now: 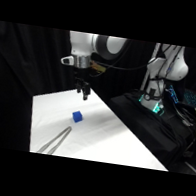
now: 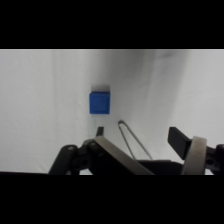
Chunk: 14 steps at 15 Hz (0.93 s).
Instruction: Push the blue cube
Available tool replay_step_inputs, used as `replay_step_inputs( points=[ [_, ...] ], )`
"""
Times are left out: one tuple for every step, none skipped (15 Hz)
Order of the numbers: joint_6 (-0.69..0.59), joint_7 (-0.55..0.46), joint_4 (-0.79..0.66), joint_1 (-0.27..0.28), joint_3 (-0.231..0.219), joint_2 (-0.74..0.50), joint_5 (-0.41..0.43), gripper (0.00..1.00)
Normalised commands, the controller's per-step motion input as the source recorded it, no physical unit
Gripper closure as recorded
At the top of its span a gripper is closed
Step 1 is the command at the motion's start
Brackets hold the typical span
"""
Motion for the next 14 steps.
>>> replay_step_inputs(
  points=[
    [-0.01, -0.12, 0.43, -0.124, -0.045, 0.29, 0.064, 0.00],
    [0.00, -0.11, 0.42, -0.113, -0.035, 0.28, 0.065, 0.00],
    [0.02, -0.09, 0.41, -0.103, -0.031, 0.29, 0.052, 0.00],
    [0.00, -0.10, 0.41, -0.100, -0.020, 0.29, 0.075, 0.01],
    [0.02, -0.08, 0.39, -0.089, -0.015, 0.29, 0.074, 0.25],
    [0.01, -0.09, 0.36, -0.080, -0.005, 0.28, 0.084, 0.26],
    [0.01, -0.08, 0.34, -0.071, 0.001, 0.26, 0.082, 0.30],
    [0.01, -0.07, 0.30, -0.064, 0.006, 0.24, 0.082, 0.40],
    [0.02, -0.07, 0.26, -0.058, 0.014, 0.21, 0.084, 0.49],
    [0.03, -0.07, 0.21, -0.055, 0.021, 0.18, 0.089, 0.59],
    [0.06, -0.07, 0.14, -0.053, 0.028, 0.15, 0.096, 0.66],
    [0.10, -0.08, 0.08, -0.053, 0.036, 0.12, 0.102, 0.73],
    [0.14, -0.08, 0.04, -0.054, 0.040, 0.10, 0.104, 0.82],
    [0.20, -0.10, 0.00, -0.065, 0.051, 0.09, 0.125, 0.89]
  ],
)
